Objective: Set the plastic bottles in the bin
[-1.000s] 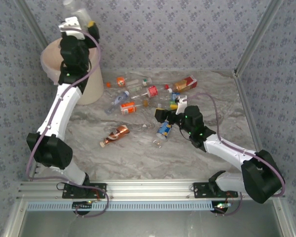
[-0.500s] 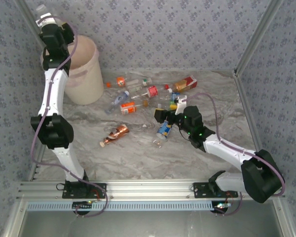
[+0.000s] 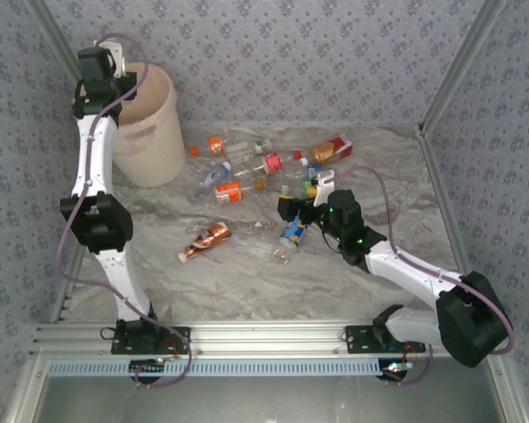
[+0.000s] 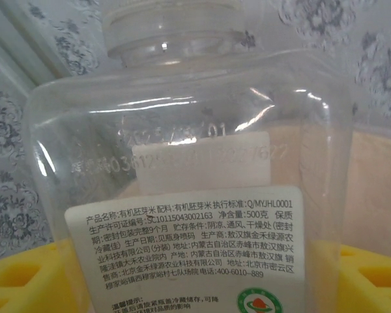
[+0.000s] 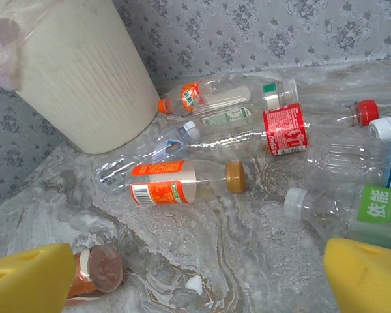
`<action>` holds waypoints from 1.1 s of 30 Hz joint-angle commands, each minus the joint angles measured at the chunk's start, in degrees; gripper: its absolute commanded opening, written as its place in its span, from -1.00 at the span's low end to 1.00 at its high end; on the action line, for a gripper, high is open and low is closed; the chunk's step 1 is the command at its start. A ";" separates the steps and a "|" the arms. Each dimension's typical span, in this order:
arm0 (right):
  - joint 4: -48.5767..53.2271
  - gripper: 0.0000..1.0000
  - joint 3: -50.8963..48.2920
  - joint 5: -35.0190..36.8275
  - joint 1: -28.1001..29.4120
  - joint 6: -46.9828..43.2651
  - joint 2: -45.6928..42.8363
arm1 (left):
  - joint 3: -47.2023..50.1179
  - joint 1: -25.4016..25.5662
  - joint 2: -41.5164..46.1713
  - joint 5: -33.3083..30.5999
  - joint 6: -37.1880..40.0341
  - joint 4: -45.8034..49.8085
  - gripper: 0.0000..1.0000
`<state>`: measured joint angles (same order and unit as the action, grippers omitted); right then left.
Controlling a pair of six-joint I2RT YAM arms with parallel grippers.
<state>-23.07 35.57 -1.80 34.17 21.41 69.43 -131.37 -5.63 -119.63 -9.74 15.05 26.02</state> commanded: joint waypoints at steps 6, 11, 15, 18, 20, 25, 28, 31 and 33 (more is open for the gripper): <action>2.40 1.00 2.11 1.22 0.45 -1.37 0.49 | -0.04 -0.92 -3.35 1.91 8.93 1.58 0.46; 3.29 1.00 2.55 1.23 0.46 -1.61 1.04 | -0.68 -1.22 -5.05 3.59 8.51 2.88 0.48; 3.10 1.00 2.90 0.58 0.46 -1.72 1.68 | -0.84 -1.31 -5.99 2.96 8.42 3.09 0.50; 3.29 1.00 3.12 0.31 0.54 -1.72 2.35 | -0.86 -1.32 -6.55 2.21 8.42 3.00 0.58; 3.46 1.00 3.35 0.09 0.59 -1.72 2.62 | -0.97 -1.32 -6.64 1.99 8.16 3.06 0.69; 4.00 1.00 3.67 -0.04 0.72 -1.81 2.60 | -3.82 -1.31 -6.25 1.96 5.83 4.83 0.79; 3.91 1.00 3.47 0.09 0.72 -1.72 2.29 | -5.22 -1.31 -5.20 2.30 3.90 6.17 0.85; 3.91 1.00 3.28 0.27 0.80 -1.72 1.69 | -5.52 -1.31 -3.74 2.56 1.96 6.97 0.92; 3.83 1.00 2.93 0.53 0.81 -1.69 1.20 | -5.57 -1.31 -2.60 2.86 0.51 7.46 0.96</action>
<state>-19.62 37.23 -1.30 34.54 20.86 71.92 -135.04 -6.44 -125.78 -7.25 18.74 31.99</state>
